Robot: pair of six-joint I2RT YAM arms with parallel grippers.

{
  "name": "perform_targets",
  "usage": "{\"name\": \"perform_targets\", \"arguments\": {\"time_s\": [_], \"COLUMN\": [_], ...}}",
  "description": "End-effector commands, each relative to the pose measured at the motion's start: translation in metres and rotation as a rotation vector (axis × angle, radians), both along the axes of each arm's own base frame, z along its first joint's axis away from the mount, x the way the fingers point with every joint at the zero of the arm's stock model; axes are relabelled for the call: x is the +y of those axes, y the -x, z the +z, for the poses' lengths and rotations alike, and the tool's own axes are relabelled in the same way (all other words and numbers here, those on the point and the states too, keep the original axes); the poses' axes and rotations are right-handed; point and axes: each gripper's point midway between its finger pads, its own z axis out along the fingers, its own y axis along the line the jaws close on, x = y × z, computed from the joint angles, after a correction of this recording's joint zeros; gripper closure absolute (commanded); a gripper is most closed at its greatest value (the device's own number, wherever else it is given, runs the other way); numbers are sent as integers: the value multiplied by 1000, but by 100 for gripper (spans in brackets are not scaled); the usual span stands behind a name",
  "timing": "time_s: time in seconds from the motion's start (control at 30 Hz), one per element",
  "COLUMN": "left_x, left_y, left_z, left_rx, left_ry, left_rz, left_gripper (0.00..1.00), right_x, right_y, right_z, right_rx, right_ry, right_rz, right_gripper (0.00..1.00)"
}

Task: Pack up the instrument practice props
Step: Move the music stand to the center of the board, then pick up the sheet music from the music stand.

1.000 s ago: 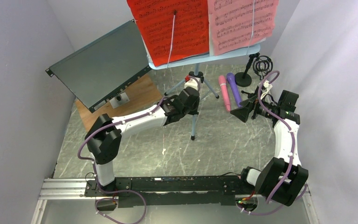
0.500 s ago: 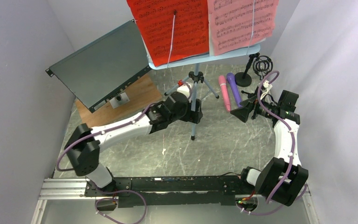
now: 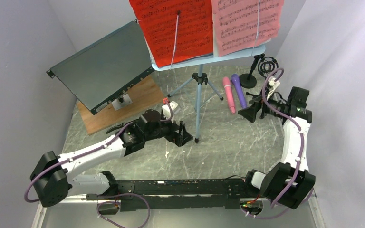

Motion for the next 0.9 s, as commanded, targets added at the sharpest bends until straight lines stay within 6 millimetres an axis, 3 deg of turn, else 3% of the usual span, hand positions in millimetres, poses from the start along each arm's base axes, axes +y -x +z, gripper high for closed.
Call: {"name": "perform_targets", "arguments": {"time_s": [0.0, 0.27, 0.47, 0.63, 0.73, 0.87], "left_x": [3, 18, 26, 33, 36, 37], "left_y": [5, 1, 2, 2, 3, 3], "left_z": [31, 31, 37, 40, 40, 39], "left_rx": [-103, -164, -200, -221, -226, -229], "left_ry": [83, 61, 50, 71, 82, 71], "left_rz": [-37, 3, 11, 41, 49, 46], "left_gripper": [1, 1, 1, 1, 0, 1], "right_x": [-14, -52, -55, -41, -30, -30], "right_y": [0, 7, -7, -5, -4, -32], "right_z": [51, 150, 230, 295, 322, 342], "right_rx": [-116, -191, -327, -399, -418, -428], "right_ry": [116, 95, 72, -94, -156, -180], "right_rz": [-16, -74, -97, -58, -6, -46], "right_gripper": [1, 1, 1, 1, 1, 1]}}
